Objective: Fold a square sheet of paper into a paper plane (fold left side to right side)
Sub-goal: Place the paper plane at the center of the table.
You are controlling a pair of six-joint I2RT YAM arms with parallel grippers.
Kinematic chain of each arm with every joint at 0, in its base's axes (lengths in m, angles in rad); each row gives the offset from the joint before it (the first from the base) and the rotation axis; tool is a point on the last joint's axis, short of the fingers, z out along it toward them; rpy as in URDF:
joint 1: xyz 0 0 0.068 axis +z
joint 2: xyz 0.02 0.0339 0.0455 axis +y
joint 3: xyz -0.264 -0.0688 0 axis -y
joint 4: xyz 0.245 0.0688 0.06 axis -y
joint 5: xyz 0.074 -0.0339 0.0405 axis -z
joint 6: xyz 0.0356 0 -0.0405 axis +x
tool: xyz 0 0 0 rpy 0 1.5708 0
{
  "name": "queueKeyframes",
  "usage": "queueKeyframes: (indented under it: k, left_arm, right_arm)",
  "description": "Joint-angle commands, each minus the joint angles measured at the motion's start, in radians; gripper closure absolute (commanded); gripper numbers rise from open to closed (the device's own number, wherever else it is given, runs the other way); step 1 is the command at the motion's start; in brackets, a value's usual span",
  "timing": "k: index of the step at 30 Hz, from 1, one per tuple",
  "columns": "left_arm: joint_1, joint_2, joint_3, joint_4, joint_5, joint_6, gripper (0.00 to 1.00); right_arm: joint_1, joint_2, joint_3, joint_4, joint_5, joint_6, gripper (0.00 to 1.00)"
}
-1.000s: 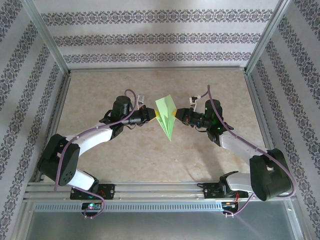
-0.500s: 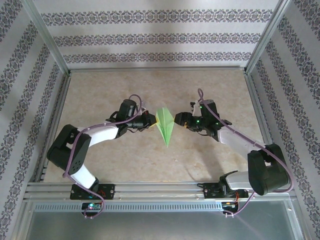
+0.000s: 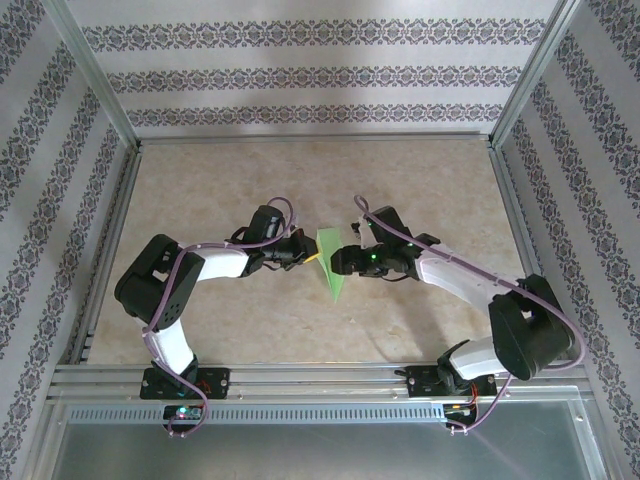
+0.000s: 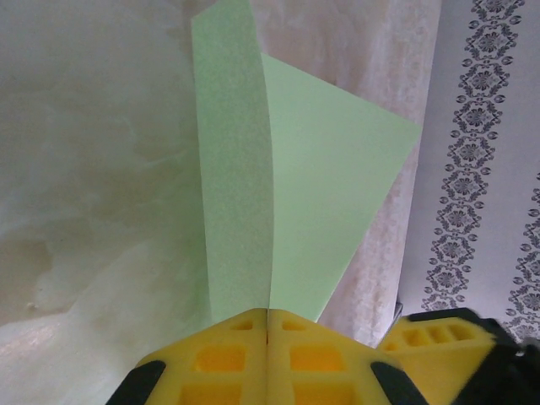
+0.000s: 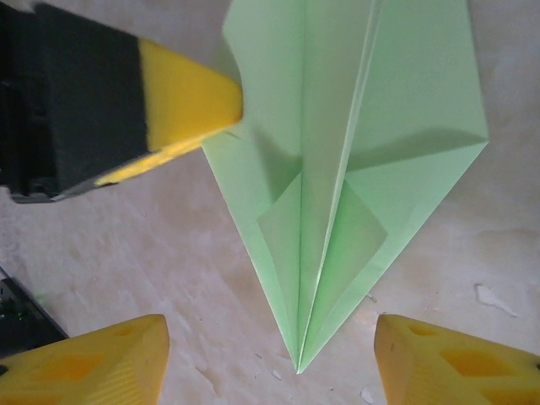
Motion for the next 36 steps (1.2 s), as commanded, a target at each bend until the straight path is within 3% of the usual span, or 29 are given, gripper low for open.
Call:
queueKeyframes:
  k: [1,10,27,36]
  left_arm:
    - [-0.011,0.01,0.009,0.064,0.003,-0.022,1.0]
    - [-0.014,0.033,0.002,0.1,0.01,-0.039,1.0]
    - [-0.019,0.047,-0.001,0.11,0.015,-0.045,1.0]
    - [-0.021,0.052,-0.003,0.109,0.013,-0.042,1.0]
  right_arm:
    - [0.008,0.033,0.012,0.04,-0.033,0.045,0.33]
    - [0.02,0.125,0.016,0.107,-0.059,0.087,0.33]
    - [0.021,0.202,0.032,0.103,-0.008,0.088,0.45]
    - [0.013,0.153,0.02,0.088,0.041,0.095,0.39]
